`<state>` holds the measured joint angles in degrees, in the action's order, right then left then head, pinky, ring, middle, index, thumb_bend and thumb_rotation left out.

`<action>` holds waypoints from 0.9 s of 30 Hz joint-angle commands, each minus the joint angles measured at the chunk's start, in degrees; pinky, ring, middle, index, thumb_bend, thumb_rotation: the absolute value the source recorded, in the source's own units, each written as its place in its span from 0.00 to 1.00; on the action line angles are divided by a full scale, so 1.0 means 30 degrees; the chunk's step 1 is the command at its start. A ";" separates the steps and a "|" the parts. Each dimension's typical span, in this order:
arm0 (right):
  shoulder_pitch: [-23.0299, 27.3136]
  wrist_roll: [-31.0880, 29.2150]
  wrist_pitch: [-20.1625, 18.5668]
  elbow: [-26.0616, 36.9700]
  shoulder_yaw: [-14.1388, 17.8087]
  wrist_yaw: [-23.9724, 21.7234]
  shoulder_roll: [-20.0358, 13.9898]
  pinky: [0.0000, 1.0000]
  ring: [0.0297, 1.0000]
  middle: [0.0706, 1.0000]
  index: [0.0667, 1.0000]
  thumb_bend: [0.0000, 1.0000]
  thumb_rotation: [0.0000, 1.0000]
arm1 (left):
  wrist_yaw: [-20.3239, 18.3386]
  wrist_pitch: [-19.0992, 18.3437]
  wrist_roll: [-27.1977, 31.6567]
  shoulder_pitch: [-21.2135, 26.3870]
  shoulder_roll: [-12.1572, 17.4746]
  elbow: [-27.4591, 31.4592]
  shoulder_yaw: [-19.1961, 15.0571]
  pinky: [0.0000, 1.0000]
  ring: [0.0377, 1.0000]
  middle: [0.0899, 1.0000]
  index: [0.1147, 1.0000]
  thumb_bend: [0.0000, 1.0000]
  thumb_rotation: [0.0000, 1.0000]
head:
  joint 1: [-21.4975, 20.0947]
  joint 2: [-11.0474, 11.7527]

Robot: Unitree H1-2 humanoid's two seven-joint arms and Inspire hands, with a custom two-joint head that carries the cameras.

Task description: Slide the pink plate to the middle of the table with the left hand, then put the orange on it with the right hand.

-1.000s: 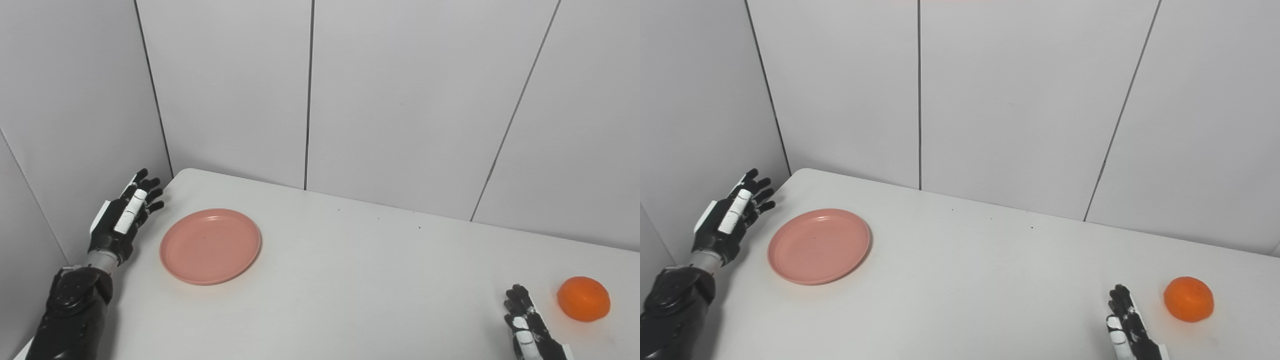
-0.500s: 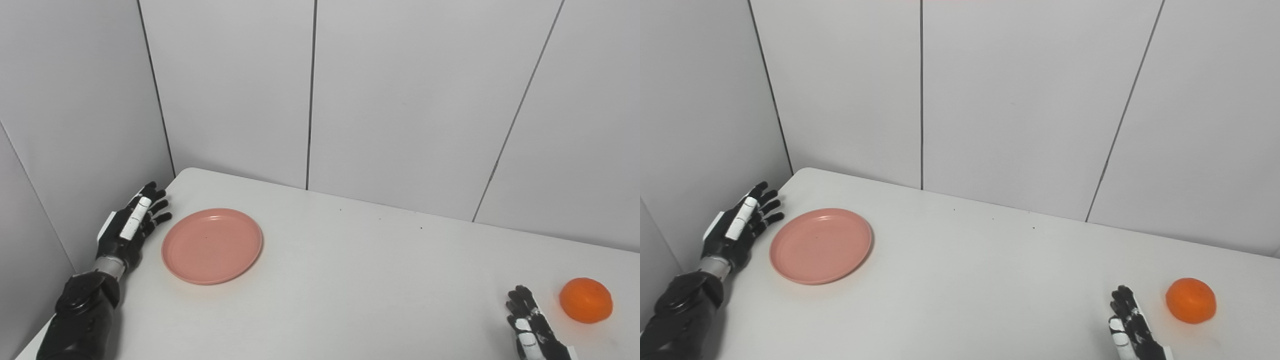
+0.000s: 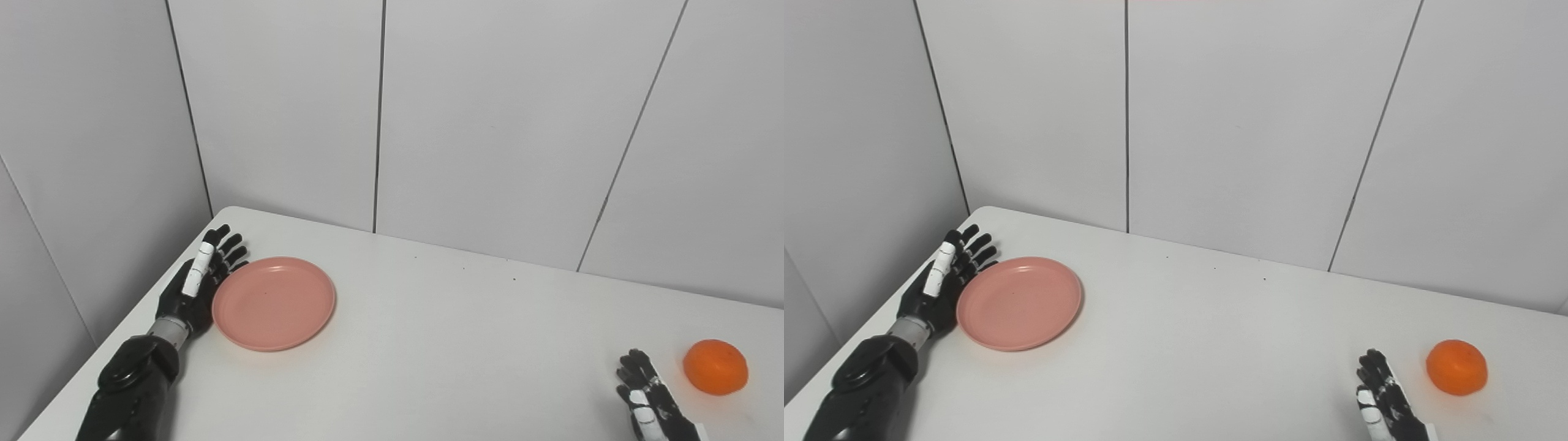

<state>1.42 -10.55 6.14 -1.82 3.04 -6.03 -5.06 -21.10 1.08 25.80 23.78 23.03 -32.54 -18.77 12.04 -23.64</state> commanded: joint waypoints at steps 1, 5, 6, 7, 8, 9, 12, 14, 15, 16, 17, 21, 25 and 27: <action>-0.2140 0.0009 0.0471 -0.2842 0.0275 -0.0157 -0.0104 0.95 0.93 0.90 0.90 0.70 0.70 | -0.0349 -0.0405 0.0305 0.0328 0.0117 0.0596 0.0139 0.92 0.97 0.97 0.99 0.85 0.78 | 0.0002 -0.0025; -0.2109 0.0064 0.0464 -0.2827 0.0270 -0.0114 -0.0079 0.95 0.92 0.90 0.89 0.71 0.70 | -0.0797 -0.0576 0.0599 0.0314 -0.0076 0.0334 0.0127 0.92 0.99 0.98 1.00 0.85 0.77 | -0.0038 -0.0026; -0.2103 0.0062 0.0491 -0.2837 0.0265 -0.0120 -0.0076 0.95 0.92 0.90 0.89 0.70 0.70 | -0.0835 -0.0544 0.0595 0.0293 -0.0118 0.0353 0.0159 0.92 0.99 0.99 1.00 0.84 0.78 | -0.0049 -0.0023; -0.2120 0.0015 0.0449 -0.2796 0.0272 -0.0131 -0.0060 0.95 0.92 0.90 0.89 0.70 0.70 | -0.0855 -0.0446 0.0598 0.0297 -0.0172 0.0261 0.0164 0.92 0.99 0.99 1.00 0.83 0.78 | -0.0063 -0.0027; -0.2135 -0.0018 0.0410 -0.2760 0.0277 -0.0136 -0.0048 0.96 0.92 0.90 0.89 0.70 0.69 | -0.0867 -0.0378 0.0620 0.0301 -0.0201 0.0185 0.0173 0.90 0.98 0.98 1.00 0.84 0.78 | -0.0063 -0.0033; -0.2146 -0.0038 0.0376 -0.2726 0.0285 -0.0132 -0.0038 0.96 0.92 0.90 0.89 0.71 0.69 | -0.0921 -0.0302 0.0652 0.0324 -0.0212 0.0049 0.0182 0.90 0.98 0.98 1.00 0.84 0.78 | -0.0061 -0.0062; -0.2191 0.0001 0.0361 -0.2631 0.0276 -0.0120 -0.0040 0.96 0.92 0.90 0.89 0.70 0.69 | -0.1311 -0.0068 0.0761 0.0438 -0.0215 -0.0449 0.0224 0.89 0.98 0.99 1.00 0.84 0.77 | -0.0058 -0.0113; -0.2237 -0.0017 0.0353 -0.2564 0.0275 -0.0141 -0.0051 0.96 0.93 0.90 0.90 0.70 0.69 | -0.1207 -0.0236 0.0858 0.0415 -0.0366 -0.0411 0.0195 0.88 0.97 0.99 1.00 0.86 0.76 | -0.0088 -0.0162; -0.2252 -0.0010 0.0333 -0.2541 0.0273 -0.0137 -0.0056 0.97 0.93 0.90 0.90 0.70 0.69 | -0.1069 -0.0334 0.0903 0.0371 -0.0473 -0.0289 0.0159 0.87 0.96 0.98 0.99 0.86 0.75 | -0.0103 -0.0153; -0.2266 0.0001 0.0309 -0.2508 0.0262 -0.0142 -0.0065 0.97 0.93 0.90 0.90 0.70 0.69 | -0.1017 -0.0392 0.1016 0.0325 -0.0609 -0.0195 0.0100 0.87 0.96 0.97 0.99 0.86 0.74 | -0.0109 -0.0157; -0.2274 0.0061 0.0255 -0.2478 0.0249 -0.0104 -0.0073 0.97 0.93 0.90 0.89 0.69 0.69 | -0.1000 -0.0397 0.1081 0.0288 -0.0713 -0.0136 0.0072 0.89 0.96 0.97 0.99 0.85 0.74 | -0.0109 -0.0157; -0.2287 0.0097 0.0300 -0.2442 0.0252 -0.0089 -0.0067 0.96 0.93 0.89 0.89 0.72 0.69 | -0.0957 -0.0510 0.1183 0.0214 -0.0949 0.0069 0.0055 0.89 0.96 0.96 1.00 0.86 0.73 | -0.0111 -0.0182; -0.2303 0.0219 0.0219 -0.2332 0.0219 -0.0012 -0.0058 0.96 0.92 0.89 0.89 0.71 0.69 | -0.0468 -0.0823 0.1102 0.0160 -0.1213 0.0433 0.0083 0.88 0.95 0.96 1.00 0.86 0.73 | -0.0134 -0.0183; -0.2306 0.0136 0.0156 -0.2276 0.0235 -0.0042 -0.0033 0.96 0.93 0.90 0.89 0.70 0.68 | -0.0006 -0.1097 0.0950 -0.0003 -0.1403 0.1028 0.0146 0.87 0.95 0.96 1.00 0.86 0.74 | -0.0176 -0.0204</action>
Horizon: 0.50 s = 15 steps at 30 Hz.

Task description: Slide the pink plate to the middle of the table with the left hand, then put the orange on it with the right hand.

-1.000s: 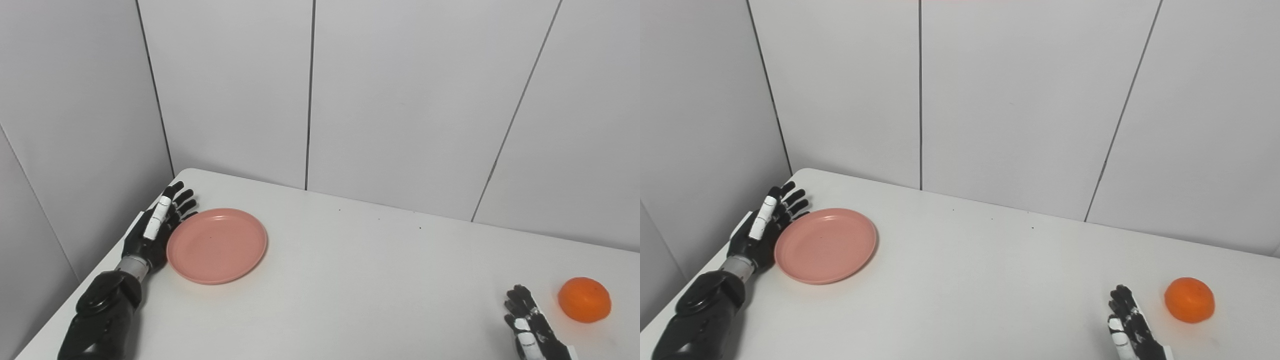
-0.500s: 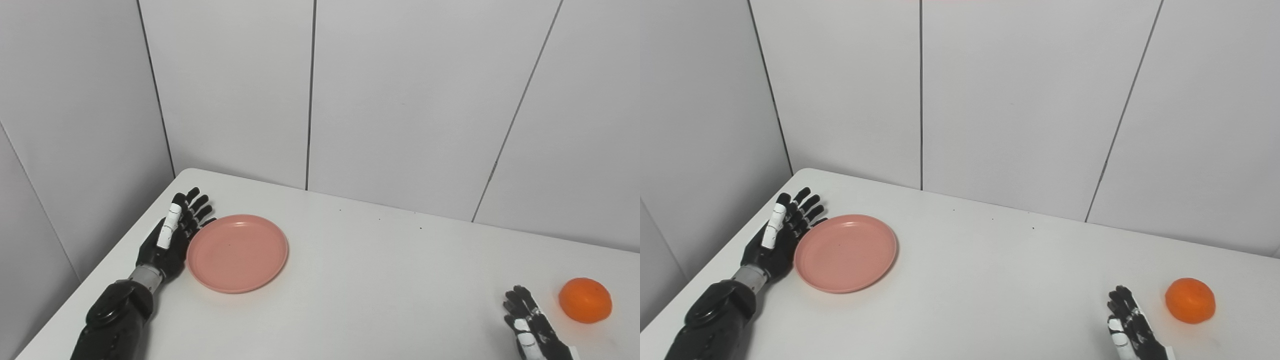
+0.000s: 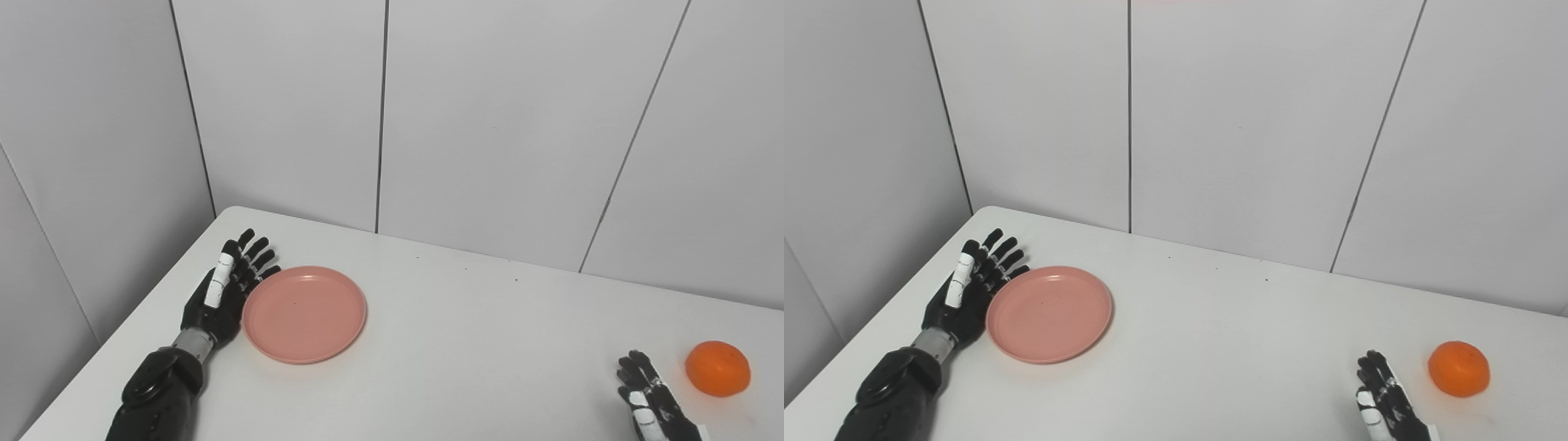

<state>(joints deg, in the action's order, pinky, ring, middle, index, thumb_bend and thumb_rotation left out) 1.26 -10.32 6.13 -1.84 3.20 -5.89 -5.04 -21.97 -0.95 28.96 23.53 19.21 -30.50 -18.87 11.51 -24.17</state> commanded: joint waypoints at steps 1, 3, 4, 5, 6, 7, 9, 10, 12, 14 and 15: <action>-0.2263 0.0031 0.0164 -0.2241 0.0181 -0.0113 -0.0033 0.97 0.93 0.90 0.89 0.69 0.68 | 0.0382 -0.0583 -0.0163 -0.0063 -0.0216 0.0831 0.0265 0.88 0.95 0.96 1.00 0.86 0.74 | -0.0001 -0.0028; -0.2291 0.0063 0.0137 -0.2171 0.0169 -0.0092 -0.0018 0.97 0.93 0.90 0.89 0.69 0.68 | 0.0503 -0.0792 -0.0237 -0.0249 -0.0308 0.1427 0.0410 0.89 0.95 0.97 1.00 0.86 0.75 | -0.0014 -0.0052; -0.2299 0.0042 0.0138 -0.2150 0.0169 -0.0104 -0.0012 0.97 0.93 0.90 0.89 0.69 0.68 | 0.0541 -0.0772 -0.0313 -0.0312 -0.0374 0.1630 0.0494 0.89 0.96 0.97 1.00 0.86 0.75 | -0.0020 -0.0050; -0.2302 0.0025 0.0140 -0.2141 0.0170 -0.0114 -0.0009 0.97 0.93 0.90 0.89 0.68 0.67 | 0.0571 -0.0739 -0.0365 -0.0342 -0.0412 0.1716 0.0548 0.87 0.95 0.96 0.98 0.87 0.74 | -0.0020 -0.0050; -0.2311 0.0050 0.0129 -0.2117 0.0159 -0.0100 -0.0004 0.97 0.93 0.90 0.89 0.67 0.67 | 0.0567 -0.0644 -0.0376 -0.0361 -0.0482 0.1705 0.0577 0.87 0.95 0.96 0.98 0.87 0.74 | -0.0046 -0.0049; -0.2318 0.0073 0.0120 -0.2100 0.0151 -0.0086 0.0000 0.97 0.93 0.90 0.90 0.67 0.67 | 0.0564 -0.0579 -0.0376 -0.0372 -0.0529 0.1686 0.0593 0.84 0.94 0.94 0.97 0.88 0.72 | -0.0046 -0.0049; -0.2344 0.0136 0.0053 -0.2016 0.0147 -0.0006 0.0035 0.97 0.92 0.90 0.90 0.66 0.67 | 0.1039 -0.0735 -0.0659 -0.0589 -0.0824 0.2383 0.0783 0.84 0.93 0.93 0.97 0.88 0.72 | -0.0109 -0.0072; -0.2353 0.0101 0.0044 -0.1982 0.0148 -0.0021 0.0040 0.97 0.92 0.90 0.90 0.66 0.67 | 0.1271 -0.0657 -0.0911 -0.0723 -0.0979 0.2694 0.0925 0.84 0.93 0.93 0.98 0.88 0.72 | -0.0149 -0.0104; -0.2365 0.0094 0.0008 -0.1918 0.0139 -0.0023 0.0037 0.97 0.92 0.90 0.90 0.65 0.66 | 0.1640 -0.0230 -0.1483 -0.0928 -0.1203 0.3025 0.1185 0.85 0.92 0.93 0.98 0.86 0.74 | -0.0129 -0.0113; -0.2378 0.0153 -0.0072 -0.1844 0.0130 0.0034 0.0043 0.97 0.92 0.90 0.90 0.65 0.66 | 0.2008 0.0259 -0.2253 -0.1172 -0.1391 0.3458 0.1509 0.84 0.91 0.92 0.96 0.85 0.74 | -0.0102 -0.0097; -0.2383 0.0175 -0.0108 -0.1816 0.0130 0.0062 0.0049 0.97 0.92 0.90 0.90 0.65 0.66 | 0.2151 0.0414 -0.2583 -0.1285 -0.1455 0.3695 0.1656 0.84 0.91 0.92 0.96 0.84 0.75 | -0.0102 -0.0097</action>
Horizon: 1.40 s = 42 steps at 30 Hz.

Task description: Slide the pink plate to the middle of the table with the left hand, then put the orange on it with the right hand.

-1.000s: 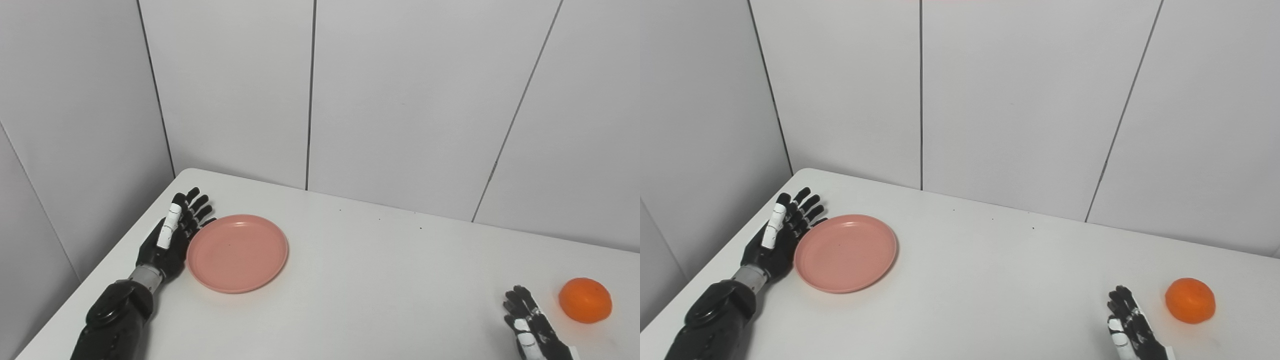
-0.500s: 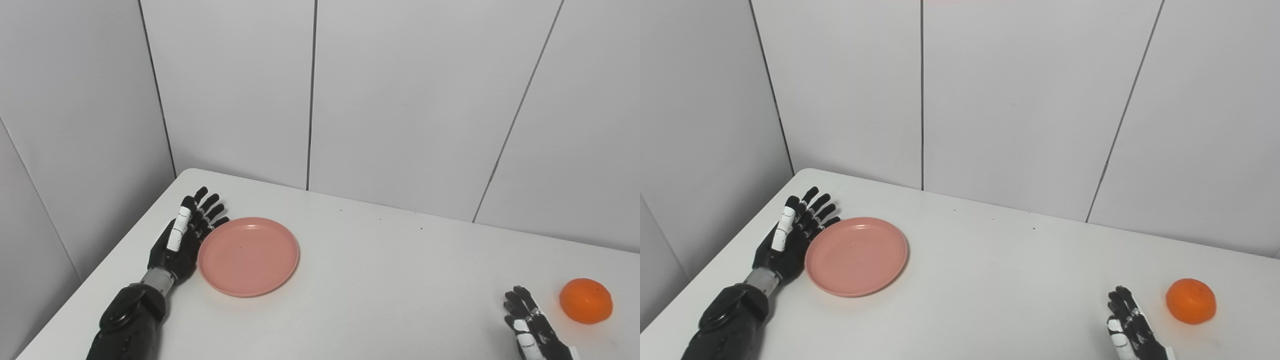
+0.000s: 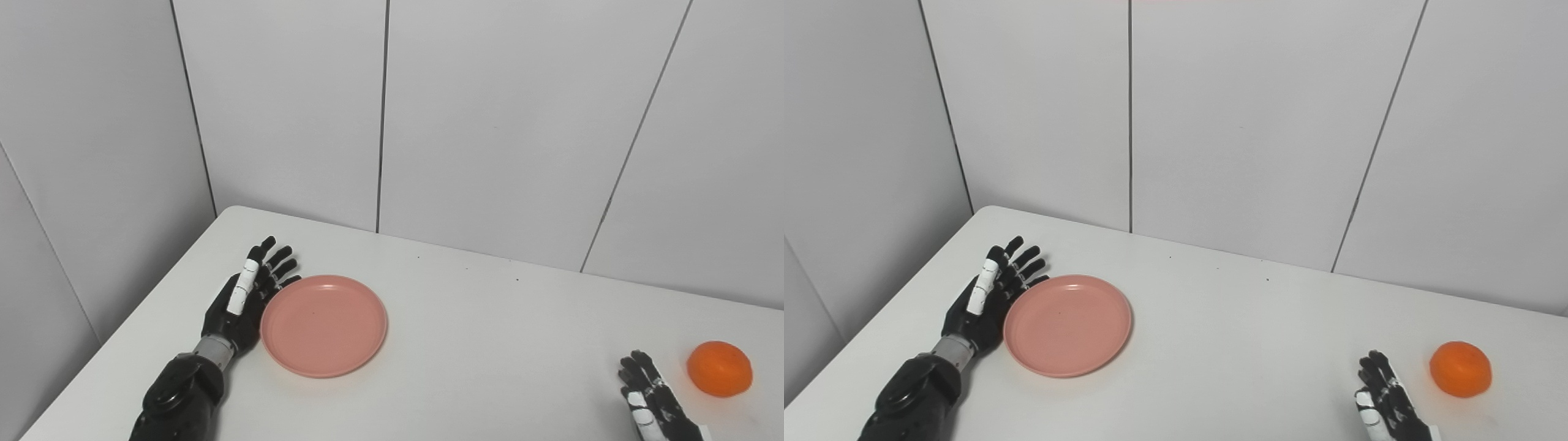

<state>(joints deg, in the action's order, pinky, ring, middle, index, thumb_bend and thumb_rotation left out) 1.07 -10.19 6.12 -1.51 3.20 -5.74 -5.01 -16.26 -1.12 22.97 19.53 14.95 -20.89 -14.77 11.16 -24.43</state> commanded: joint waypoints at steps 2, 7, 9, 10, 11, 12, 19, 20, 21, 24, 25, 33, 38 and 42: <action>-0.2312 0.0183 0.0006 -0.1950 0.0117 0.0016 0.0040 0.97 0.92 0.90 0.90 0.65 0.66 | 0.0363 0.0511 -0.0904 -0.0134 -0.0131 0.0934 0.0549 0.85 0.91 0.92 0.95 0.83 0.74 | -0.0003 -0.0011; -0.2382 0.0291 -0.0055 -0.1808 0.0062 0.0052 0.0054 0.98 0.93 0.90 0.90 0.64 0.66 | 0.0713 -0.0052 -0.1401 -0.0411 -0.0284 0.1886 0.0956 0.86 0.90 0.91 0.95 0.83 0.72 | -0.0093 -0.0093; -0.2409 0.0368 -0.0015 -0.1764 0.0046 0.0093 0.0064 0.98 0.93 0.90 0.90 0.63 0.66 | 0.0837 -0.0182 -0.1576 -0.0494 -0.0352 0.2168 0.1127 0.86 0.90 0.90 0.94 0.83 0.71 | -0.0089 -0.0096; -0.2416 0.0375 0.0051 -0.1766 0.0042 0.0077 0.0071 0.98 0.93 0.90 0.90 0.63 0.66 | 0.0871 -0.0193 -0.1648 -0.0515 -0.0379 0.2219 0.1193 0.85 0.90 0.90 0.94 0.83 0.69 | -0.0097 -0.0096; -0.2416 0.0348 0.0006 -0.1747 0.0052 0.0068 0.0087 0.98 0.93 0.90 0.90 0.62 0.65 | 0.0930 -0.0210 -0.1785 -0.0535 -0.0395 0.2275 0.1289 0.84 0.89 0.90 0.94 0.84 0.68 | -0.0097 -0.0096; -0.2413 0.0342 -0.0035 -0.1733 0.0060 0.0064 0.0105 0.99 0.93 0.90 0.90 0.62 0.65 | 0.0961 -0.0188 -0.1904 -0.0548 -0.0381 0.2287 0.1390 0.83 0.89 0.90 0.93 0.85 0.67 | -0.0133 -0.0100; -0.2422 0.0385 -0.0272 -0.1568 0.0063 0.0116 0.0206 1.00 0.93 0.90 0.90 0.63 0.66 | 0.1301 0.0508 -0.3711 -0.0534 -0.0053 0.2182 0.2261 0.78 0.88 0.89 0.93 0.85 0.72 | -0.0200 -0.0121; -0.2429 0.0420 -0.0250 -0.1564 0.0042 0.0101 0.0189 1.00 0.94 0.90 0.90 0.62 0.66 | 0.1299 0.0575 -0.3805 -0.0499 -0.0036 0.2108 0.2297 0.78 0.88 0.89 0.93 0.85 0.72 | -0.0205 -0.0130; -0.2435 0.0459 -0.0227 -0.1554 0.0027 0.0101 0.0180 1.00 0.94 0.90 0.90 0.62 0.67 | 0.1329 0.0614 -0.3891 -0.0475 -0.0033 0.2067 0.2325 0.78 0.88 0.89 0.92 0.85 0.71 | -0.0217 -0.0147; -0.2460 0.0447 -0.0378 -0.1425 0.0040 0.0135 0.0223 1.00 0.94 0.90 0.91 0.62 0.66 | 0.1601 0.0467 -0.4280 -0.0493 -0.0065 0.2330 0.2474 0.78 0.87 0.89 0.92 0.86 0.70 | -0.0255 -0.0175; -0.2456 0.0444 -0.0364 -0.1445 0.0054 0.0142 0.0232 1.00 0.94 0.90 0.91 0.62 0.66 | 0.1731 0.0483 -0.4508 -0.0514 -0.0100 0.2456 0.2553 0.78 0.87 0.89 0.92 0.86 0.70 | -0.0267 -0.0180; -0.2414 0.0498 -0.0224 -0.1525 0.0069 0.0194 0.0303 0.99 0.93 0.90 0.90 0.63 0.65 | 0.2330 0.1013 -0.5692 -0.0487 -0.0321 0.2467 0.2949 0.82 0.87 0.87 0.93 0.78 0.68 | -0.0327 -0.0208; -0.2400 0.0583 -0.0227 -0.1474 0.0021 0.0180 0.0323 0.99 0.93 0.90 0.91 0.62 0.66 | 0.2489 0.1261 -0.6057 -0.0490 -0.0477 0.2498 0.3197 0.81 0.86 0.87 0.93 0.78 0.70 | -0.0395 -0.0239; -0.2437 0.0604 -0.0268 -0.1388 0.0037 0.0216 0.0397 0.99 0.93 0.90 0.90 0.62 0.65 | 0.2518 0.1455 -0.6216 -0.0536 -0.0611 0.2479 0.3408 0.80 0.86 0.87 0.92 0.76 0.70 | -0.0434 -0.0293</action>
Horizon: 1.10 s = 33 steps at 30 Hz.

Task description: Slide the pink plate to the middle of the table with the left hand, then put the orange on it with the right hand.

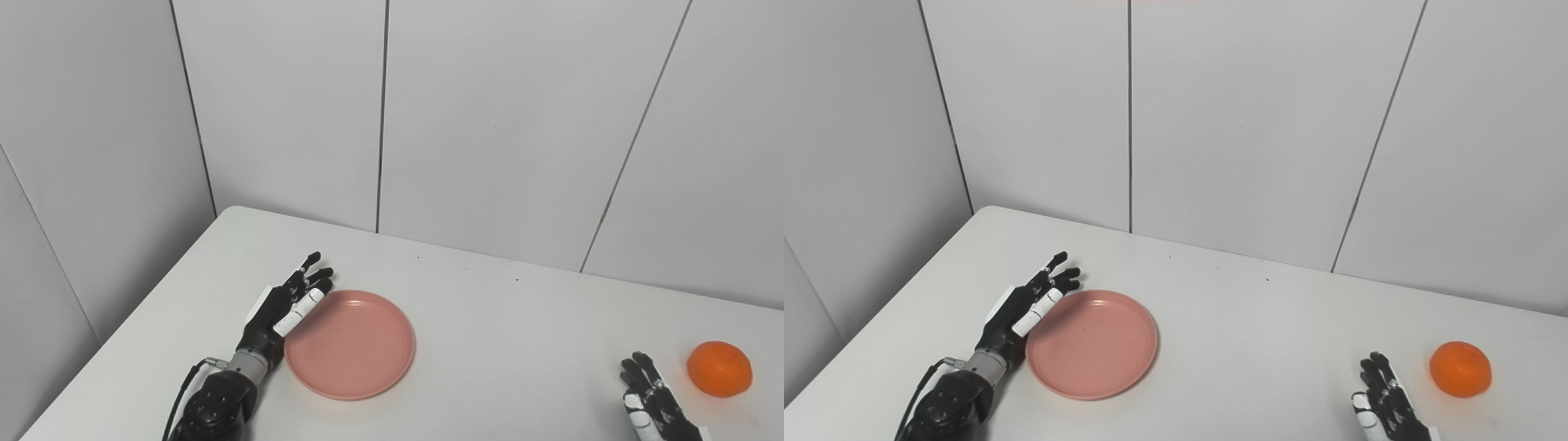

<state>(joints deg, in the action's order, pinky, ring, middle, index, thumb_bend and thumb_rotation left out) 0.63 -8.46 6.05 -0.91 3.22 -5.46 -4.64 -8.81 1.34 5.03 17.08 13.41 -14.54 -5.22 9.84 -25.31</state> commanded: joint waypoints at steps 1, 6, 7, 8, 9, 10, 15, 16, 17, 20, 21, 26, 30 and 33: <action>-0.2290 0.0026 -0.0241 -0.1587 0.0034 0.0124 0.0286 0.99 0.93 0.90 0.90 0.62 0.65 | 0.0023 0.0706 -0.0227 0.0284 -0.0132 0.0325 0.0263 0.80 0.86 0.87 0.92 0.76 0.70 | -0.0009 -0.0027; -0.2275 0.0125 -0.0115 -0.1613 -0.0009 0.0117 0.0298 0.98 0.93 0.90 0.90 0.61 0.66 | 0.0150 0.0588 -0.0092 0.0392 -0.0465 0.0402 0.0352 0.80 0.85 0.87 0.93 0.75 0.68 | -0.0076 -0.0068; -0.2275 0.0171 -0.0072 -0.1608 -0.0043 0.0095 0.0284 0.99 0.94 0.90 0.91 0.61 0.66 | 0.0206 0.0574 -0.0094 0.0422 -0.0548 0.0413 0.0358 0.80 0.85 0.86 0.93 0.76 0.68 | -0.0091 -0.0080; -0.2277 0.0129 -0.0091 -0.1581 -0.0054 0.0048 0.0289 0.99 0.94 0.91 0.91 0.60 0.67 | 0.0277 0.0516 -0.0121 0.0446 -0.0621 0.0451 0.0368 0.80 0.85 0.86 0.92 0.77 0.68 | -0.0109 -0.0094; -0.2273 0.0219 -0.0112 -0.1558 -0.0074 0.0086 0.0293 0.99 0.94 0.91 0.91 0.60 0.67 | 0.0333 0.0471 -0.0151 0.0472 -0.0696 0.0498 0.0387 0.80 0.85 0.86 0.92 0.78 0.69 | -0.0138 -0.0112; -0.2268 0.0233 -0.0146 -0.1526 -0.0056 0.0139 0.0336 0.99 0.94 0.91 0.91 0.60 0.67 | 0.0357 0.0418 -0.0128 0.0496 -0.0765 0.0547 0.0408 0.80 0.85 0.86 0.93 0.78 0.69 | -0.0157 -0.0130; -0.2271 0.0169 -0.0054 -0.1454 -0.0097 0.0057 0.0452 1.00 0.94 0.92 0.92 0.59 0.65 | 0.0422 0.0290 -0.0171 0.0649 -0.1088 0.0637 0.0594 0.80 0.86 0.86 0.93 0.77 0.70 | -0.0274 -0.0162; -0.2273 0.0190 -0.0079 -0.1428 -0.0106 0.0079 0.0481 1.00 0.94 0.92 0.92 0.59 0.65 | 0.0511 0.0235 -0.0325 0.0676 -0.1186 0.0706 0.0715 0.80 0.86 0.86 0.93 0.77 0.70 | -0.0324 -0.0183; -0.2276 0.0250 -0.0103 -0.1395 -0.0144 0.0083 0.0483 1.00 0.94 0.92 0.92 0.58 0.66 | 0.0594 0.0216 -0.0478 0.0697 -0.1264 0.0756 0.0834 0.79 0.85 0.86 0.92 0.79 0.71 | -0.0354 -0.0205; -0.2316 0.0401 -0.0186 -0.1215 -0.0234 0.0121 0.0527 1.00 0.95 0.92 0.92 0.58 0.66 | 0.0654 0.0345 -0.0723 0.0765 -0.1407 0.0716 0.1097 0.77 0.85 0.86 0.92 0.78 0.72 | -0.0481 -0.0253; -0.2327 0.0456 -0.0185 -0.1159 -0.0252 0.0138 0.0556 1.00 0.95 0.92 0.92 0.58 0.66 | 0.0645 0.0372 -0.0758 0.0797 -0.1457 0.0697 0.1140 0.78 0.85 0.86 0.92 0.77 0.72 | -0.0558 -0.0280; -0.2295 0.0899 0.0068 -0.1230 -0.0259 0.0317 0.0694 0.99 0.94 0.91 0.91 0.57 0.66 | 0.0831 0.0220 -0.1005 0.1032 -0.1667 0.0675 0.1343 0.77 0.84 0.85 0.91 0.80 0.72 | -0.0717 -0.0340; -0.2287 0.1064 0.0087 -0.1213 -0.0289 0.0377 0.0735 0.98 0.93 0.90 0.91 0.57 0.67 | 0.0835 0.0297 -0.0995 0.1244 -0.1837 0.0522 0.1438 0.78 0.84 0.85 0.91 0.81 0.72 | -0.0781 -0.0352; -0.2281 0.1107 0.0055 -0.1199 -0.0333 0.0454 0.0792 0.97 0.93 0.90 0.90 0.57 0.67 | 0.0888 0.0332 -0.1089 0.1404 -0.2098 0.0445 0.1581 0.78 0.84 0.85 0.91 0.81 0.72 | -0.0901 -0.0372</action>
<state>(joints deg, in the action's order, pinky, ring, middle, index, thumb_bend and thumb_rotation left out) -0.31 -5.01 6.11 0.47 2.90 -4.26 -3.83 -6.60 1.52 2.13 18.47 7.67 -14.23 -0.93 7.12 -26.37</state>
